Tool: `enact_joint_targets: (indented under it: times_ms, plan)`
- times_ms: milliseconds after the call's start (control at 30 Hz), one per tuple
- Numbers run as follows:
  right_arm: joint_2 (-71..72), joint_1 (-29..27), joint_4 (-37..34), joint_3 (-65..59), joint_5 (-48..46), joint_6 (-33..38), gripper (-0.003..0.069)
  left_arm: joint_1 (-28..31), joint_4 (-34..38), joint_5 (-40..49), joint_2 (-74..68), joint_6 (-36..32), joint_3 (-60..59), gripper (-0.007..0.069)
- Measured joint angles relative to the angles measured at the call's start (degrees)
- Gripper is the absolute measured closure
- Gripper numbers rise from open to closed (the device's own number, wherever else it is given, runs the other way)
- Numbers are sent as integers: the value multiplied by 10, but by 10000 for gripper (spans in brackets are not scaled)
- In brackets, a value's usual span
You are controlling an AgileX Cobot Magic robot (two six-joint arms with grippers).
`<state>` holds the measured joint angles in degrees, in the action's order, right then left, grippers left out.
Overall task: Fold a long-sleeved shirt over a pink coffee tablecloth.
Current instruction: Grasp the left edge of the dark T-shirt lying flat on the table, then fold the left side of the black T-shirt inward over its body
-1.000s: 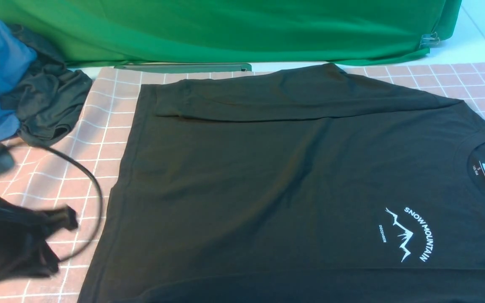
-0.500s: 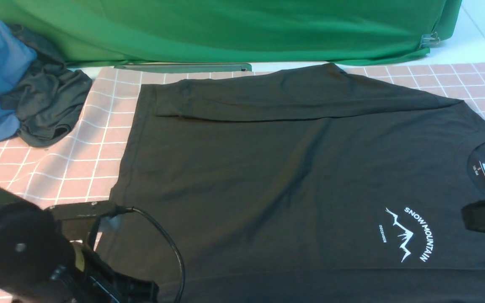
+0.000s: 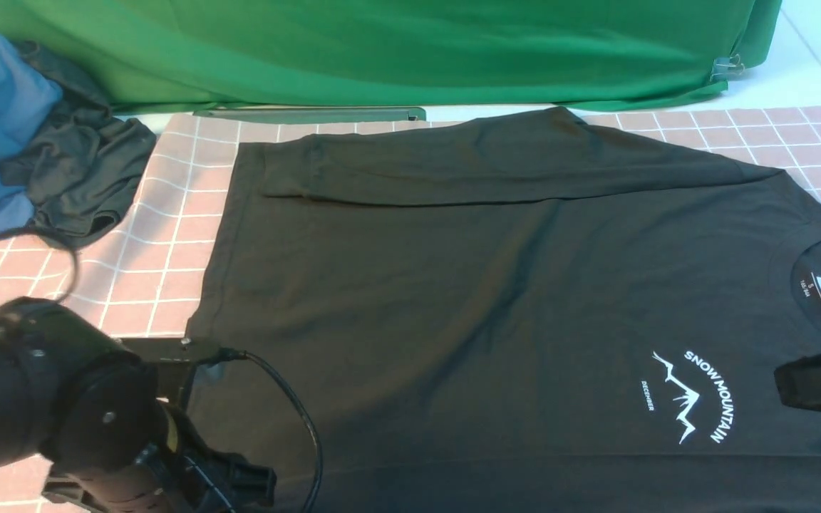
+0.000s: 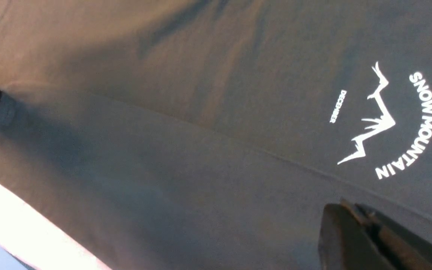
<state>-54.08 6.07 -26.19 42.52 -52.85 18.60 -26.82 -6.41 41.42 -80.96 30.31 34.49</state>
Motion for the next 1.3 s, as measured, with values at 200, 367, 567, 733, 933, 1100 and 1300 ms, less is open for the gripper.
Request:
enact_joint_targets:
  times_ms: [200,367,567,733,933,1100,1300]
  plan:
    - [0,0,-2,0,2,10,617,0,1,-7,-31,0,3,139]
    - [0,0,-2,0,3,11,614,-1,18,-1,-42,-9,10,354]
    - [0,0,-2,0,5,11,614,-3,22,11,-32,-23,12,582]
    - [0,0,-2,0,8,11,612,-3,32,51,17,-23,5,592]
    - [0,0,-2,0,30,11,608,-4,94,93,88,-25,40,592]
    - [0,0,-4,0,36,11,607,-4,84,131,99,-21,101,592]
    - [0,0,-5,0,40,11,603,6,8,135,99,-4,190,592]
